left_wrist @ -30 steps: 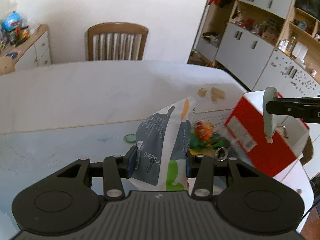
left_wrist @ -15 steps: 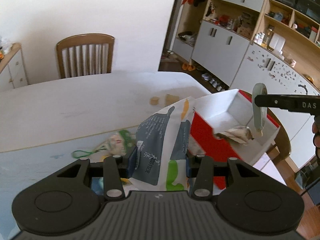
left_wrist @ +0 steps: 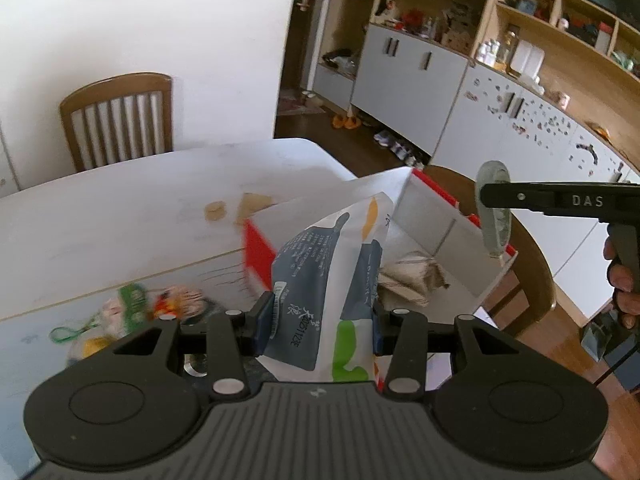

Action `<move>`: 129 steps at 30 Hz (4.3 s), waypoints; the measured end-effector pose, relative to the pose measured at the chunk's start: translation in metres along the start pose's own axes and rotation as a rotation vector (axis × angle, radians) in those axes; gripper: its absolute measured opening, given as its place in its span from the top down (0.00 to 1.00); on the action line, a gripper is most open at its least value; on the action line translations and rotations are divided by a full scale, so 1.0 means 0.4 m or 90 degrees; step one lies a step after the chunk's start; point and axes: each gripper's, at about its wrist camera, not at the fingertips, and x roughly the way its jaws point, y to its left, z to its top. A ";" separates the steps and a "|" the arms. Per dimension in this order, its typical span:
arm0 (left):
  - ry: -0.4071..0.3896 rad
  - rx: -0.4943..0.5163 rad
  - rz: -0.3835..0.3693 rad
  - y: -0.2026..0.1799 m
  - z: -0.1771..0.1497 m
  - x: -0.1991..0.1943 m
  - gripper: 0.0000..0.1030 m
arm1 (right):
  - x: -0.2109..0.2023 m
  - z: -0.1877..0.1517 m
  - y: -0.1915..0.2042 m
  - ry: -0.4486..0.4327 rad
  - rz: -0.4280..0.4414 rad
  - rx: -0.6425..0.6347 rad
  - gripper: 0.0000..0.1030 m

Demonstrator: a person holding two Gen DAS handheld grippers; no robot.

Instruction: Organize objects

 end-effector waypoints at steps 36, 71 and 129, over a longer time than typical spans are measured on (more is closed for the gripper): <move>0.171 0.048 0.114 -0.188 0.084 0.463 0.56 | 0.237 -0.078 -0.119 0.133 0.027 -0.112 0.51; 0.176 0.005 0.093 -0.158 0.075 0.419 0.31 | 0.247 -0.092 -0.133 0.144 0.046 -0.097 0.39; -0.025 -0.116 0.071 0.336 -0.111 -0.153 0.05 | 0.038 -0.088 0.341 0.045 0.082 -0.034 0.04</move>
